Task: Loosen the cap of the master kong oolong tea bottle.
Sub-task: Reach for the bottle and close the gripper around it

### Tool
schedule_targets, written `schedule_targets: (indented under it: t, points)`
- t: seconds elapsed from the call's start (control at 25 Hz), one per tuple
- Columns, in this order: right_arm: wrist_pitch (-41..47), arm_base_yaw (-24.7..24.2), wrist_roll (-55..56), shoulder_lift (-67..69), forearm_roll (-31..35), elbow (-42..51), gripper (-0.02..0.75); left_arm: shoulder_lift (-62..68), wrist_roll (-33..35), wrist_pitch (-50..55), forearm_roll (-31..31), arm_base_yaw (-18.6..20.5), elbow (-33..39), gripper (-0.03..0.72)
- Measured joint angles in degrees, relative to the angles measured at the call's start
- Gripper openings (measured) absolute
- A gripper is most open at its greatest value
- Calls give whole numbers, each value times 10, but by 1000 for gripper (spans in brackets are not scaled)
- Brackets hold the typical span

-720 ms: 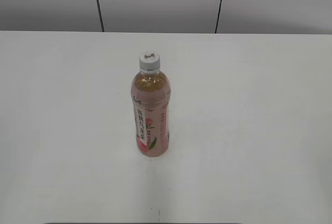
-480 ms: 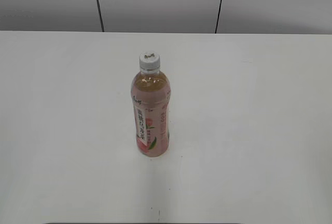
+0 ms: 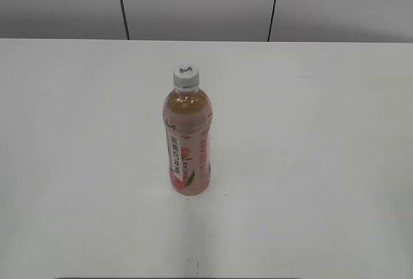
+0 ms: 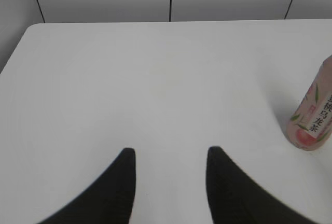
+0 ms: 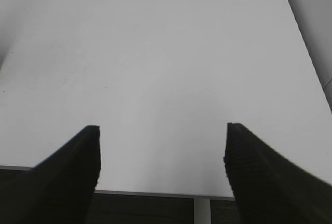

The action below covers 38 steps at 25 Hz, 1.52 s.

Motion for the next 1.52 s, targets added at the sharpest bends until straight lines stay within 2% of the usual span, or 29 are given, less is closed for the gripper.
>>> schedule_targets:
  t: [0.96,1.28,1.52]
  points:
    - [0,0,0,0,0,0,564,9,0,-11,-4,0,-3,279]
    - [0,0,0,0,0,0,564,81,0,-234,-36,0,-11,279]
    - [0,0,0,0,0,0,564,174,0,-352,-49,0,25,279]
